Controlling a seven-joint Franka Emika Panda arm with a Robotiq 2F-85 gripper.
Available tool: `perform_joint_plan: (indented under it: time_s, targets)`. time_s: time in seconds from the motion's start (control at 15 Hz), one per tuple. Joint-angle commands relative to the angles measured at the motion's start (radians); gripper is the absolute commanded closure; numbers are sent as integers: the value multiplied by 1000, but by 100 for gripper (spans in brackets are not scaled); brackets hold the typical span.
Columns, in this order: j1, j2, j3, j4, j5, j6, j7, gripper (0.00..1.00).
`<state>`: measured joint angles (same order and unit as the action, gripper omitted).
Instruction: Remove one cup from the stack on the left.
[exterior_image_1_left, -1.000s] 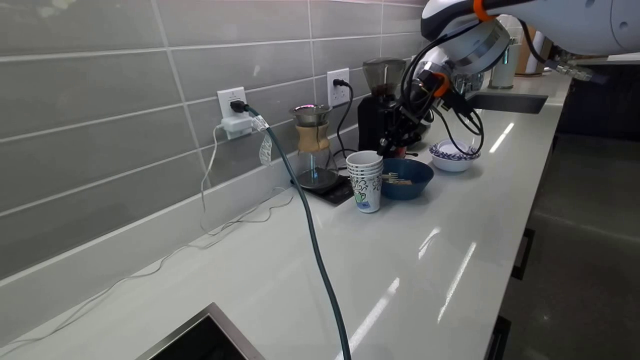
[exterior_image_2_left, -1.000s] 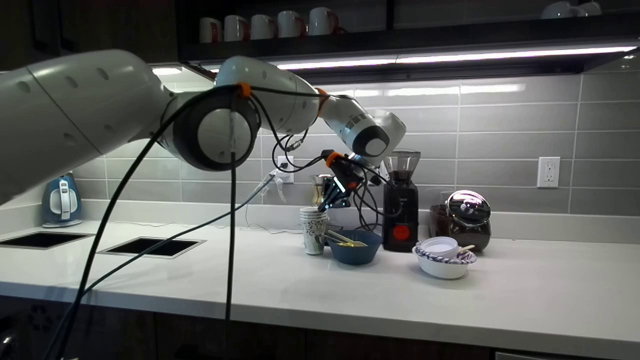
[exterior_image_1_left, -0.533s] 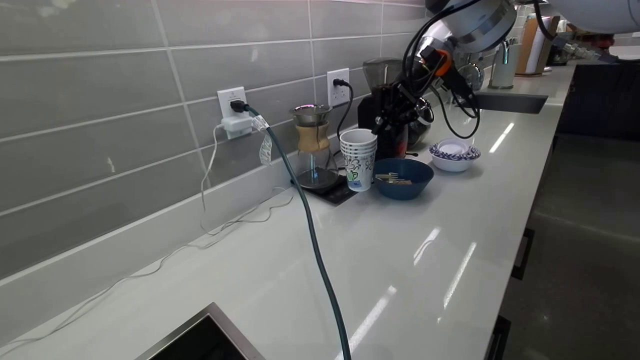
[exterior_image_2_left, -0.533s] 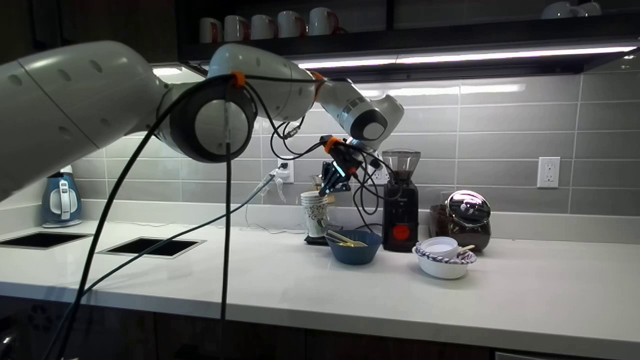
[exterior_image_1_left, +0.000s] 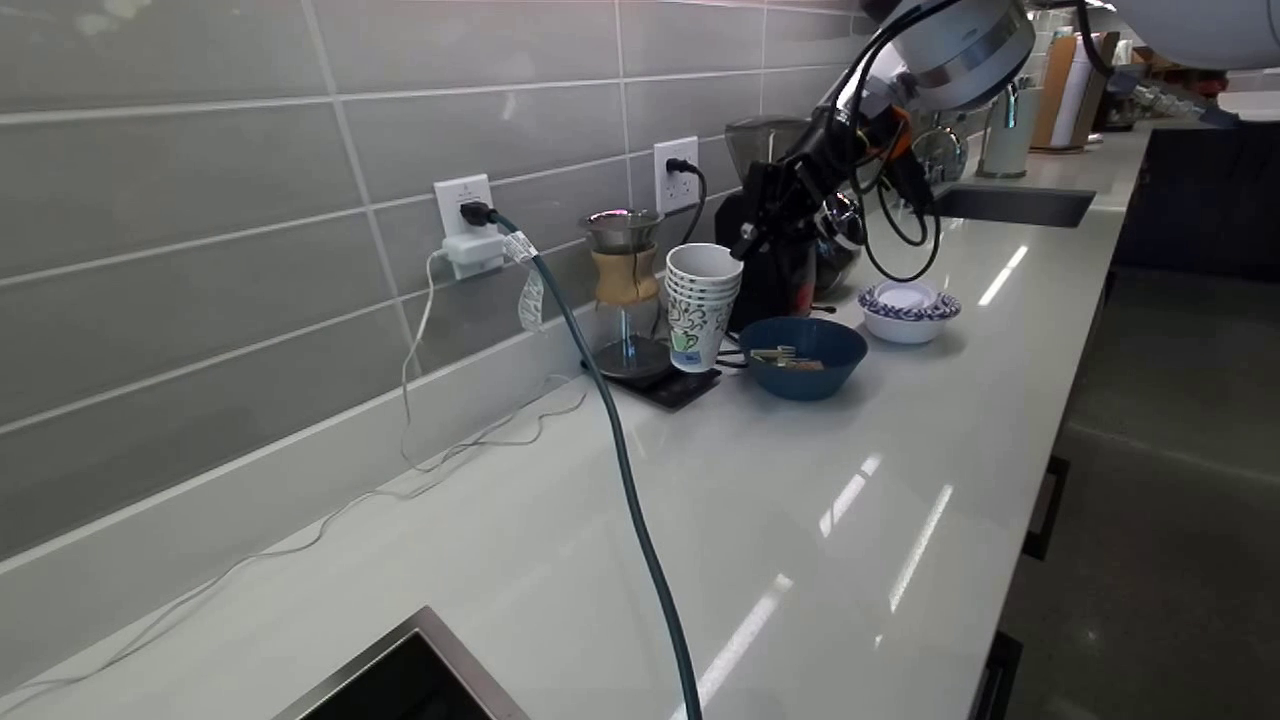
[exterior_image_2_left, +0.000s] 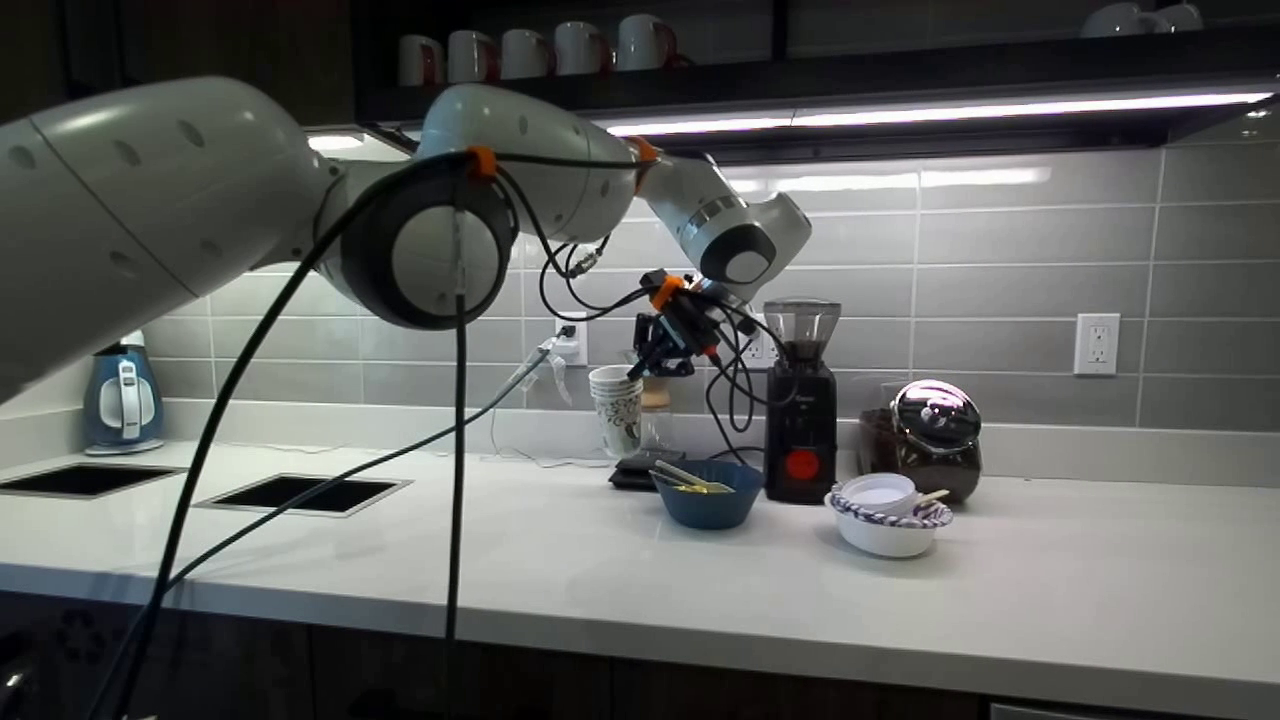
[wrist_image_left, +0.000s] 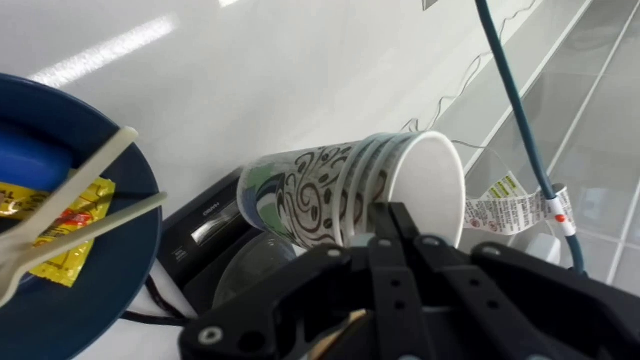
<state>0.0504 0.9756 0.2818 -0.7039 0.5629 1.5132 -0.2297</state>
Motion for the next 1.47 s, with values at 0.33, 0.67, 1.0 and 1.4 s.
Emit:
perform_joint_plan:
  time_s: [0.33,0.67,1.0,1.4]
  targets:
    - [-67,7,89,-44,90,-112,-151,99]
    - [-80,14,94,-83,113,-186,-94,99]
    - [-73,31,101,-71,111,-274,-35,99]
    - [-69,4,74,-92,98,-255,99,99]
